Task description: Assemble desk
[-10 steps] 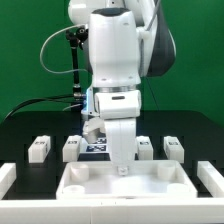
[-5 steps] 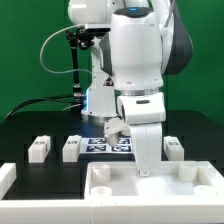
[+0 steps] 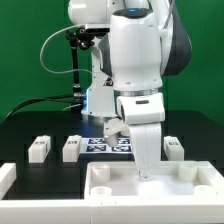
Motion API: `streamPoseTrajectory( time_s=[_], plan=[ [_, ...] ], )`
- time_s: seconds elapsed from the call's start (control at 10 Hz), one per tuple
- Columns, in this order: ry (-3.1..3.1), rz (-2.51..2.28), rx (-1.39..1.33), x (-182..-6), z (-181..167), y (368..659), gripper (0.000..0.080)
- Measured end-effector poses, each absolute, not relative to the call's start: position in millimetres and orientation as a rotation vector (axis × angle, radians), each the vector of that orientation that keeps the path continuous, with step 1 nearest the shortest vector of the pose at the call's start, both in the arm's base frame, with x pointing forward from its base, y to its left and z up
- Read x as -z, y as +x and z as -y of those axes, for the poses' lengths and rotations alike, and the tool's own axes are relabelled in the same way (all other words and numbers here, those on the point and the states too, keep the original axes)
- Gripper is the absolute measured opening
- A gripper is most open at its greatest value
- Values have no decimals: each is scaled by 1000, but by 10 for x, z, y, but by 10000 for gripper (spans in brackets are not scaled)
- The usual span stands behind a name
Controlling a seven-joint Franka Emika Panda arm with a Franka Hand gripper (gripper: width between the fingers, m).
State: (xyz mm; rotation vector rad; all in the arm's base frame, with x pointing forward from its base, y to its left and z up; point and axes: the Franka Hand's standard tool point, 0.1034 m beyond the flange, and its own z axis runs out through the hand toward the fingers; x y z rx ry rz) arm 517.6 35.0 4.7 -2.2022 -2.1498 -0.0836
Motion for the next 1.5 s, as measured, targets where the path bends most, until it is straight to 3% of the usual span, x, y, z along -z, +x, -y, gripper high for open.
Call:
streamPoseTrajectory(
  time_s=[0.1,0.2,0.8,1.1,1.3,1.5],
  plan=[
    [-2202,2150,84,-48,-350,5176,557],
    [-2203,2150,84,-48,-349,5178,622],
    [-2216,2139,88,-61,-352,5183,649],
    [-2436,1913,76,-388,-419,5128,649],
    [-2653,1617,56,-730,-441,5325,649],
    [-2757,1423,52,-685,-476,5285,649]
  ],
)
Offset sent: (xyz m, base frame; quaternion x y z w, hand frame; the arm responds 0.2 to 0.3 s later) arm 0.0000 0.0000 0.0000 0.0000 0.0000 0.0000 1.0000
